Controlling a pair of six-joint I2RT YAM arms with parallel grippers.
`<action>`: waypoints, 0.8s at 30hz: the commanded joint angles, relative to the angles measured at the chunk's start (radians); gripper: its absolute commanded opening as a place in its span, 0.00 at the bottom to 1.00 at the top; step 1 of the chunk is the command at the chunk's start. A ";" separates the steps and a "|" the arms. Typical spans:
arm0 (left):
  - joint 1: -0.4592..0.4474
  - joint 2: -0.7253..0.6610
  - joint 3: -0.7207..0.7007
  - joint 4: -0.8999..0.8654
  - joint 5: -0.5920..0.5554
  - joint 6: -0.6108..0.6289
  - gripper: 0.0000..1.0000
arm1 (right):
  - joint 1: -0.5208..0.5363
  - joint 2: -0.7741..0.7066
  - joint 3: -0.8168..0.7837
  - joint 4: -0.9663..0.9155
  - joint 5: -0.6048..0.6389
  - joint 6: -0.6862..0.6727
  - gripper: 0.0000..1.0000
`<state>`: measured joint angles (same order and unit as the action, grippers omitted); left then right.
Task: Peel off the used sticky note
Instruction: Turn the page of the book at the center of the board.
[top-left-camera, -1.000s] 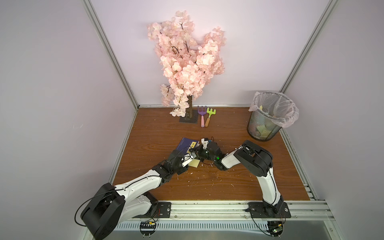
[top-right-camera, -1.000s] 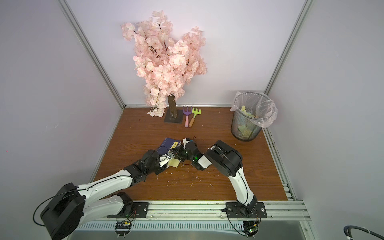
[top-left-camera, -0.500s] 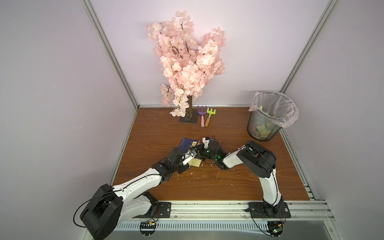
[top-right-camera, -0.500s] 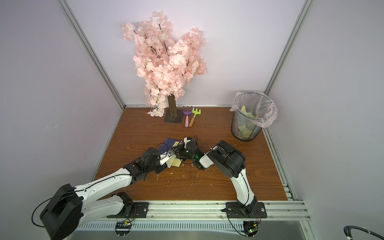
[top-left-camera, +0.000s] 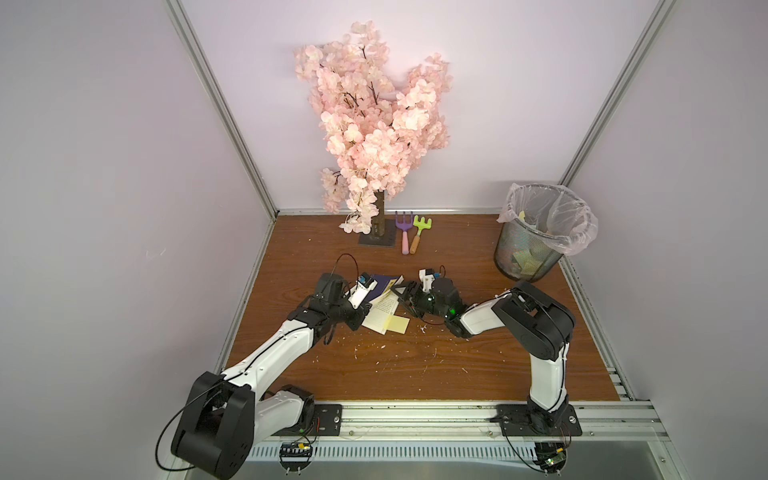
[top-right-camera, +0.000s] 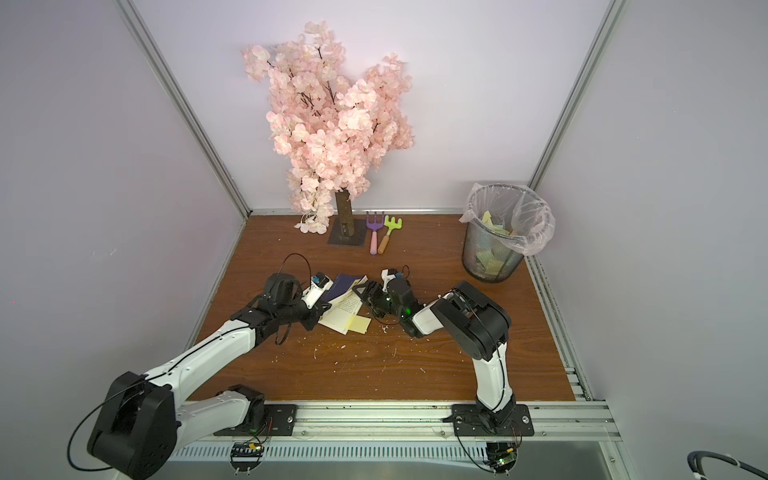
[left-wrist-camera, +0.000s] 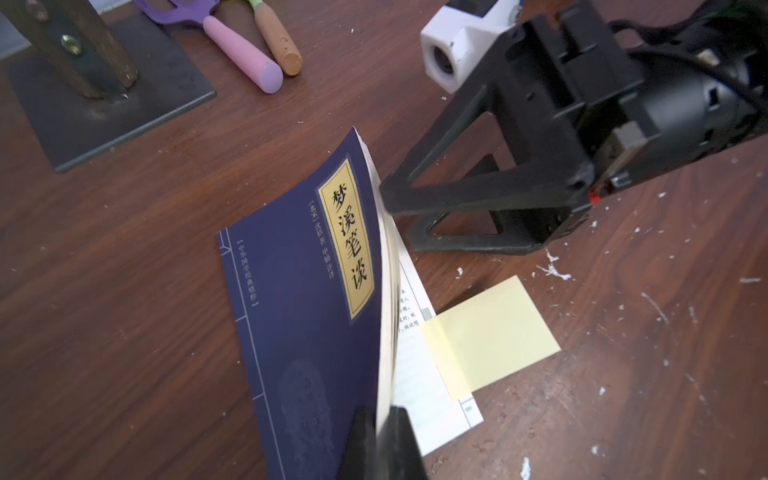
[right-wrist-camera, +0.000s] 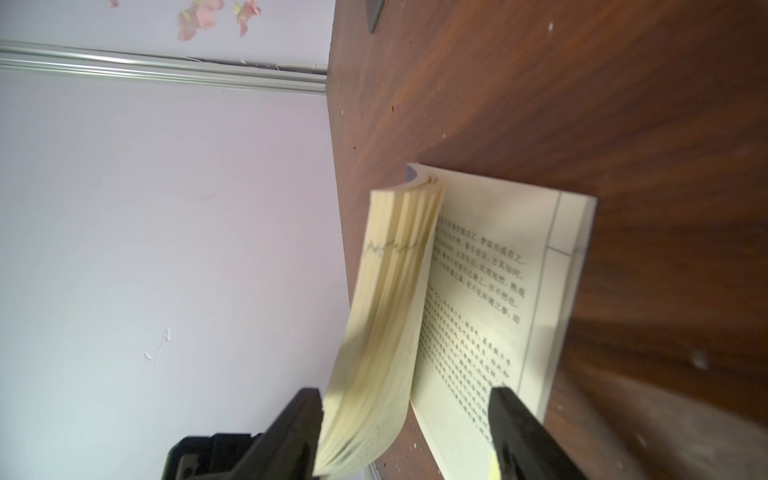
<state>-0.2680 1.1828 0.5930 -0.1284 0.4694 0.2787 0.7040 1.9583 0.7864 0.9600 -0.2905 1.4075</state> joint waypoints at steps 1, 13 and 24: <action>0.096 0.052 0.018 -0.003 0.200 -0.061 0.02 | -0.002 -0.035 -0.027 -0.004 -0.022 -0.051 0.66; 0.167 0.063 0.022 -0.010 0.351 -0.083 0.02 | 0.070 -0.062 0.030 -0.116 0.020 -0.158 0.22; 0.204 0.067 0.022 -0.019 0.384 -0.082 0.02 | 0.113 0.056 0.111 -0.142 0.042 -0.151 0.13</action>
<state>-0.0921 1.2522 0.5964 -0.1375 0.8188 0.2108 0.8074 1.9759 0.8845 0.8223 -0.2752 1.2659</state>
